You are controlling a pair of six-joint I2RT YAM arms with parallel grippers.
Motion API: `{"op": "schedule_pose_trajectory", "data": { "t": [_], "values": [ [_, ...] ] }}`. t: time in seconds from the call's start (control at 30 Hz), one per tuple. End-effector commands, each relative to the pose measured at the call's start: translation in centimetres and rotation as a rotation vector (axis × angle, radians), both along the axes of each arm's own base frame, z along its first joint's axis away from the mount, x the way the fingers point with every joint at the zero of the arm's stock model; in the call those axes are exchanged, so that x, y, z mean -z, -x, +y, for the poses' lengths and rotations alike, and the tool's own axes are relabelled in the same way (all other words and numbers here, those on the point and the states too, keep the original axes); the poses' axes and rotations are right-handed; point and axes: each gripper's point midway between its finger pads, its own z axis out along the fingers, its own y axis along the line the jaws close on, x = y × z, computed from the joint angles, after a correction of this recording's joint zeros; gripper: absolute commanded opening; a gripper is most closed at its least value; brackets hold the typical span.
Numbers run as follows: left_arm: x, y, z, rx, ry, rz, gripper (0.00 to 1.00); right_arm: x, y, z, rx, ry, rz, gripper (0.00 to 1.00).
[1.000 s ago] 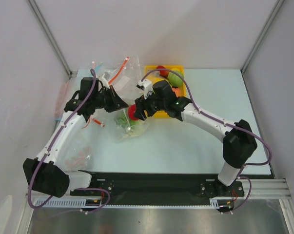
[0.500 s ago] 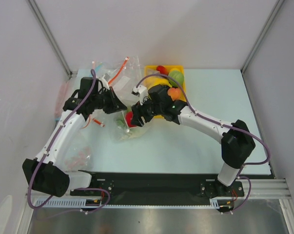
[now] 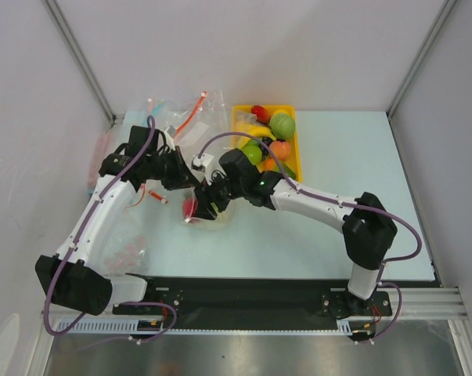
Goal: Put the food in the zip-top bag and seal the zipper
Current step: Place the fake fruit in the zipper food storage bag.
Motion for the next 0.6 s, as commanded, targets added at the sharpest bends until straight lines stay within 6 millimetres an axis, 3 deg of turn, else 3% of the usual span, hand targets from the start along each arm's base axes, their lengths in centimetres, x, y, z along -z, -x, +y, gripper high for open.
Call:
{"op": "schedule_pose_trajectory", "data": {
  "t": [0.0,0.13,0.17,0.27,0.37,0.4,0.47,0.5,0.57],
  "values": [
    [-2.0,0.6,-0.2,0.021,0.017,-0.046,0.0,-2.0,1.2,2.5,-0.076,-0.103,0.005,0.41],
    [-2.2,1.3,-0.6,0.028,0.087,-0.017,0.0,-0.4,1.3,3.6,-0.057,-0.156,0.066,0.42],
    [-2.2,1.2,-0.4,0.021,0.093,-0.017,0.0,1.5,1.3,3.6,-0.043,-0.126,0.101,0.43],
    [-2.2,1.5,-0.1,0.008,0.109,-0.018,0.0,3.1,-0.3,2.9,0.063,-0.087,0.072,0.55],
    [-2.1,1.7,0.1,0.018,0.107,-0.017,0.0,1.8,-1.1,2.0,0.128,-0.106,0.011,0.93],
    [-2.2,1.8,0.0,0.022,0.106,-0.017,0.0,0.6,-1.1,1.7,0.134,-0.126,-0.003,1.0],
    [-2.1,1.8,0.2,0.024,0.093,-0.02,0.01,-0.2,-1.0,1.3,0.145,-0.124,-0.008,1.0],
    [-2.1,1.8,0.3,0.024,0.087,-0.022,0.04,-1.5,-0.9,0.9,0.149,-0.138,-0.019,1.0],
    [-2.1,1.8,0.6,0.018,0.069,-0.028,0.14,-2.0,-0.8,0.2,0.169,-0.123,-0.019,0.97]
  ]
}}
